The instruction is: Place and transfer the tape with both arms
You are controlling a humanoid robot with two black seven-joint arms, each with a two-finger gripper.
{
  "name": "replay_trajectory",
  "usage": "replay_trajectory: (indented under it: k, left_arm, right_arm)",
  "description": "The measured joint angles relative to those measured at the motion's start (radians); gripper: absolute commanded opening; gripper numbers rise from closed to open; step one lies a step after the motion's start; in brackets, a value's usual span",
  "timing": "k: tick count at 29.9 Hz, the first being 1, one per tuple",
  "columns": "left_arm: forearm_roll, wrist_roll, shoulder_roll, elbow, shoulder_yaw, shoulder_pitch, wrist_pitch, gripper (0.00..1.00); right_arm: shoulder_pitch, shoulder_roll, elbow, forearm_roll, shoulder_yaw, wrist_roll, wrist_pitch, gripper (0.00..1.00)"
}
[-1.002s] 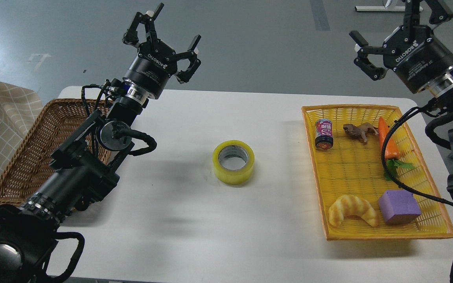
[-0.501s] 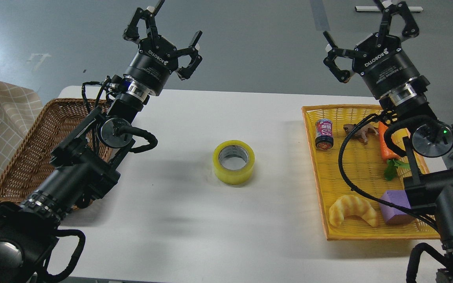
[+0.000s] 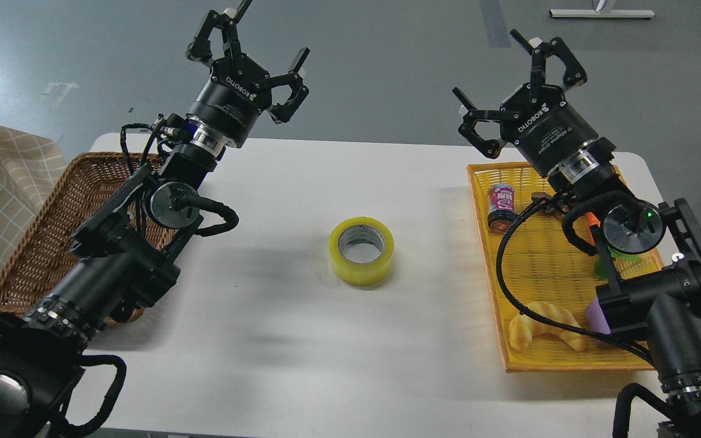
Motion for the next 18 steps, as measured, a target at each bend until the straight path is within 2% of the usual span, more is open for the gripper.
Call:
replay_trajectory:
  k: [11, 18]
  left_arm:
    - [0.001, 0.003, 0.001, -0.002, 0.003, 0.004, 0.000, 0.98]
    - [0.027, -0.006, 0.019, -0.002, 0.085, -0.013, 0.000, 0.98]
  right_arm:
    - [-0.002, 0.001, 0.004, 0.000, 0.001, 0.000, 0.000, 1.00]
    - [-0.010, 0.001, 0.013, 0.000, 0.001, 0.000, 0.000, 1.00]
